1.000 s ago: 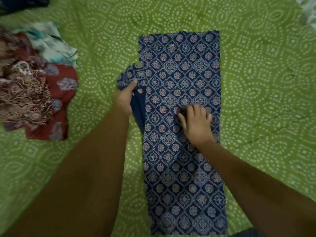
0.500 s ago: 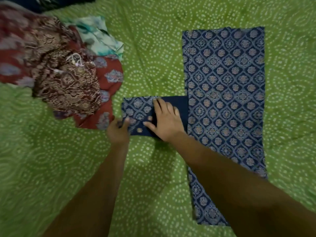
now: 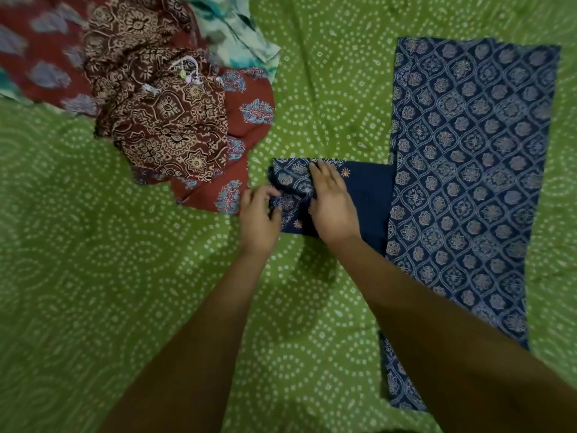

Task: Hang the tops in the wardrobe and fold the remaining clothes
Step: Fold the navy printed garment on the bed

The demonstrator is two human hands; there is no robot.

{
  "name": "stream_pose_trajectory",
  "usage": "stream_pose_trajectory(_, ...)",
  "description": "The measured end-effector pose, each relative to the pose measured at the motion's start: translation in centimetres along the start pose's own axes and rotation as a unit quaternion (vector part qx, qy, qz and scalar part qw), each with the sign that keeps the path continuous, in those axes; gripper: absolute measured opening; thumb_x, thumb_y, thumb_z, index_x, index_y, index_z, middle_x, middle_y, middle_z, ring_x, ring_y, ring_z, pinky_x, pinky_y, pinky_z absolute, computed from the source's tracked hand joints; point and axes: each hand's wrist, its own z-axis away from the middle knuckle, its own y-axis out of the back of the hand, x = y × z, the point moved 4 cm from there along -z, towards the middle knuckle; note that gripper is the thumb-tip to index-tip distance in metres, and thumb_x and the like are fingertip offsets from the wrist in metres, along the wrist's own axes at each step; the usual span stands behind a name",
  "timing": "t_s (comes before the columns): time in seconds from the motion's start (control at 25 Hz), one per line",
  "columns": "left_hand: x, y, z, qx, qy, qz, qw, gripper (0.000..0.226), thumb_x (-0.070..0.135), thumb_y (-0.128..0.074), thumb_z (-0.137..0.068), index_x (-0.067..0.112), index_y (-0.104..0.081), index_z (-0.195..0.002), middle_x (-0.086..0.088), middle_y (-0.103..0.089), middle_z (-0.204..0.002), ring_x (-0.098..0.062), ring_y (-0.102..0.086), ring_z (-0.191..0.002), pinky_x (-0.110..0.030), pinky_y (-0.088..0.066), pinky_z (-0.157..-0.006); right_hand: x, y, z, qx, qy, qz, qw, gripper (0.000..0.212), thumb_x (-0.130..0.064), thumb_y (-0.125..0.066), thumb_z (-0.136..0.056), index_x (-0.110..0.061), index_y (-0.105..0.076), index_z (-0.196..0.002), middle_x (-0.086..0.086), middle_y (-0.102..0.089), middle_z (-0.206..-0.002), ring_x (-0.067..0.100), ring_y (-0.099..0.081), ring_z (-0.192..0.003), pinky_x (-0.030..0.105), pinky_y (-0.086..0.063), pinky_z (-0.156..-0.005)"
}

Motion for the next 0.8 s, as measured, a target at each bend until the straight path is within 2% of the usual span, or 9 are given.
stream_pose_trajectory(0.08,0.7,0.8,-0.4,0.073,0.004,-0.106,0.992,0.026,0.015,-0.065,-0.081,0.021,-0.062,-0.107,-0.005,-0.044,-0.117,-0.024,-0.05,-0.106,-0.036,-0.043,-0.094,0.6,0.8,0.7,0.036,-0.028,-0.106,0.993,0.049,-0.019,-0.042,-0.101,-0.013,-0.032,-0.148,0.005,-0.032,-0.153,0.017,-0.02,-0.144,0.031,-0.023,-0.115)
stream_pose_trajectory(0.12,1.5,1.0,-0.7,0.09,-0.01,-0.107,0.99,0.024,0.023,-0.063,-0.084,0.021,-0.063,-0.107,-0.005,-0.046,-0.116,-0.023,-0.049,-0.106,-0.035,-0.042,-0.094,0.6,1.1,0.9,0.033,-0.031,-0.14,0.989,0.048,-0.029,-0.04,-0.102,-0.016,-0.034,-0.148,0.004,-0.036,-0.151,0.016,-0.023,-0.142,0.032,-0.027,-0.113)
stream_pose_trajectory(0.16,2.4,0.9,-1.0,0.072,-0.017,-0.048,0.996,0.022,0.032,-0.06,-0.087,0.02,-0.064,-0.106,-0.002,-0.051,-0.111,-0.02,-0.051,-0.103,-0.031,-0.043,-0.091,0.6,1.2,0.9,0.016,-0.032,-0.159,0.987,0.049,-0.037,-0.037,-0.102,-0.019,-0.034,-0.148,0.004,-0.036,-0.151,0.015,-0.024,-0.142,0.032,-0.028,-0.111)
stream_pose_trajectory(0.24,4.3,-0.1,-1.3,-0.024,0.023,0.116,0.993,0.028,0.043,-0.057,-0.091,0.016,-0.065,-0.095,0.006,-0.061,-0.092,-0.011,-0.059,-0.086,-0.021,-0.045,-0.076,0.8,1.1,0.8,-0.025,-0.026,-0.161,0.986,0.053,-0.044,-0.034,-0.101,-0.023,-0.029,-0.149,0.004,-0.032,-0.152,0.016,-0.021,-0.143,0.034,-0.027,-0.112)
stream_pose_trajectory(0.32,4.7,-1.3,-1.7,-0.068,0.065,0.162,0.982,0.033,0.047,-0.062,-0.087,0.014,-0.065,-0.087,0.005,-0.066,-0.084,-0.01,-0.062,-0.078,-0.022,-0.045,-0.069,0.9,0.7,0.5,-0.067,-0.009,-0.136,0.988,0.057,-0.041,-0.037,-0.1,-0.023,-0.019,-0.151,0.005,-0.025,-0.156,0.016,-0.012,-0.146,0.039,-0.025,-0.116)
stream_pose_trajectory(0.44,4.5,-1.3,-2.6,-0.025,0.047,0.062,0.997,0.031,0.04,-0.064,-0.084,0.011,-0.057,-0.073,-0.005,-0.062,-0.079,-0.021,-0.059,-0.071,-0.033,-0.045,-0.063,0.8,0.4,1.0,-0.105,0.009,-0.112,0.988,0.081,-0.026,-0.055,-0.091,-0.023,-0.003,-0.153,0.003,-0.01,-0.16,0.018,0.0,-0.148,0.046,-0.02,-0.118)
stream_pose_trajectory(0.56,5.8,0.2,-2.6,0.034,0.006,0.018,0.999,0.044,0.026,-0.06,-0.089,0.014,-0.036,-0.054,0.001,-0.041,-0.057,-0.017,-0.037,-0.052,-0.029,-0.02,-0.054,0.7,1.5,2.3,-0.041,0.042,-0.021,0.998,0.092,-0.026,-0.059,-0.085,-0.017,0.002,-0.153,0.003,0.003,-0.161,0.022,0.006,-0.147,0.044,-0.001,-0.12)
stream_pose_trajectory(0.68,6.5,1.0,-2.5,0.054,0.008,0.003,0.999,0.052,0.033,-0.056,-0.094,0.016,-0.03,-0.052,0.002,-0.033,-0.051,-0.012,-0.026,-0.046,-0.032,-0.017,-0.05,1.5,2.2,3.3,0.024,0.018,0.063,0.998,0.08,-0.014,-0.045,-0.088,-0.015,0.003,-0.152,0.007,0.011,-0.16,0.029,0.011,-0.147,0.053,0.002,-0.118)
stream_pose_trajectory(0.8,5.9,0.8,-2.6,0.036,0.004,-0.127,0.991,0.046,0.042,-0.039,-0.1,0.007,-0.049,-0.071,-0.012,-0.055,-0.069,-0.027,-0.049,-0.062,-0.032,-0.028,-0.056,2.8,1.7,4.3,0.024,-0.011,0.13,0.991,0.072,-0.003,-0.02,-0.084,-0.011,0.003,-0.152,0.012,0.009,-0.159,0.038,0.008,-0.145,0.057,-0.003,-0.117)
